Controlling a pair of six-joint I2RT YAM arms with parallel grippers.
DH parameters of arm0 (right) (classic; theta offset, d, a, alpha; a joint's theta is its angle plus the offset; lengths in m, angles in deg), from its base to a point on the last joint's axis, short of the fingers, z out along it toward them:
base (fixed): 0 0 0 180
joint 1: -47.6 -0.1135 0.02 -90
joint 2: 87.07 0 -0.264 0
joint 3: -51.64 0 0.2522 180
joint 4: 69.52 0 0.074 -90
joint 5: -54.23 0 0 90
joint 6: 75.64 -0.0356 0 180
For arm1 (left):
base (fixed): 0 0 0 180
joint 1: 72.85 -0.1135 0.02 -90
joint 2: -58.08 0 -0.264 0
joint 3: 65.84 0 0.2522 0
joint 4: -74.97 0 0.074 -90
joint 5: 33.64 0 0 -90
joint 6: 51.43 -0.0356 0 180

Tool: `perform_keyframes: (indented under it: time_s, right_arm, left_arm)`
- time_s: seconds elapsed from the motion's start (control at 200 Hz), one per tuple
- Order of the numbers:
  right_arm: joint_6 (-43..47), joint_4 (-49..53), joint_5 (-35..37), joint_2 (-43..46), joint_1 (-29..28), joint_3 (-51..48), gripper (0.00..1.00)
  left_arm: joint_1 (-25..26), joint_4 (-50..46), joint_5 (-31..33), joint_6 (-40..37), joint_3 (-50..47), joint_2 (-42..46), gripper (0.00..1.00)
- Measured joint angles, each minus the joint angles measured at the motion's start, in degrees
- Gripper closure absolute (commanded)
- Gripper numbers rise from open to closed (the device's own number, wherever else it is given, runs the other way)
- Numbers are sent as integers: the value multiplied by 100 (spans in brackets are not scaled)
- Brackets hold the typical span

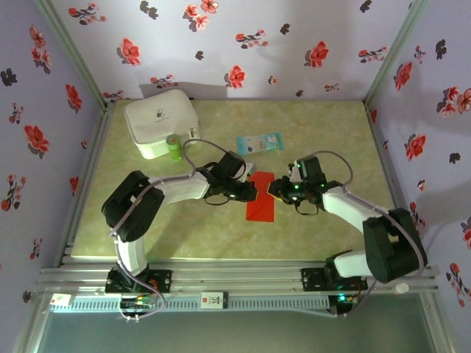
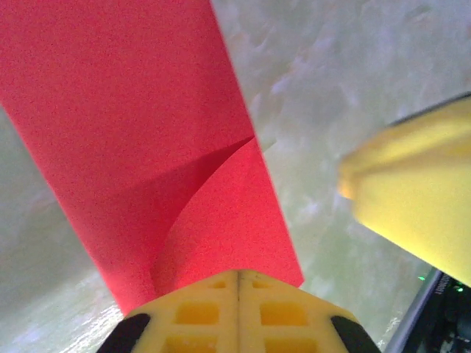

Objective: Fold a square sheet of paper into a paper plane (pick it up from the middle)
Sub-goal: Turn over the paper at the center of the table.

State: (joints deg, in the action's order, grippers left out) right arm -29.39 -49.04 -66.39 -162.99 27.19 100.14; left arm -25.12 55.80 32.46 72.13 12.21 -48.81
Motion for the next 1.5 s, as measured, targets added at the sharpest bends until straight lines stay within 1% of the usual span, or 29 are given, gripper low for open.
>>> perform_keyframes:
  time_s: [0.16,0.245,0.43,0.555,0.845,1.5]
  right_arm:
    - [-42,468,109,306,-114,-243,67]
    - [-160,538,136,417,-212,-372,65]
    - [-450,560,221,472,-496,-599,64]
    - [-553,557,240,339,-588,-599,64]
    - [-640,481,278,-116,-592,-597,64]
    - [-776,551,216,-468,-603,-304,65]
  left_arm:
    - [0,-142,-15,-118,101,-282,100]
    - [0,-192,-11,-146,109,-354,100]
    - [0,-258,39,-208,90,-476,100]
    - [0,-166,46,-203,-11,-474,100]
    - [4,98,31,-118,-170,-428,100]
    - [15,339,31,37,-315,-382,100]
